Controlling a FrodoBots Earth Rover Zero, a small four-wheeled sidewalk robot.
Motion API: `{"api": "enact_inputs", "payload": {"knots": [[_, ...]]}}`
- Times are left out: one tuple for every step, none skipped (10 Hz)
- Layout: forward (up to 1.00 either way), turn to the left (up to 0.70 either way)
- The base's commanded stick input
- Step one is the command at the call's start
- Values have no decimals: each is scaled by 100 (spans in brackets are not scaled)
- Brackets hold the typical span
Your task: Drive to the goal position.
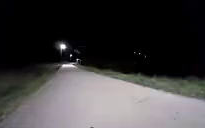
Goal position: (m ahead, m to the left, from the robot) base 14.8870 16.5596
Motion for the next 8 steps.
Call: {"api": "enact_inputs", "payload": {"knots": [[45, -27], [39, -24], [14, -8], [0, 0], [-2, 0], [-24, 6], [-45, 24], [-45, 27]]}}
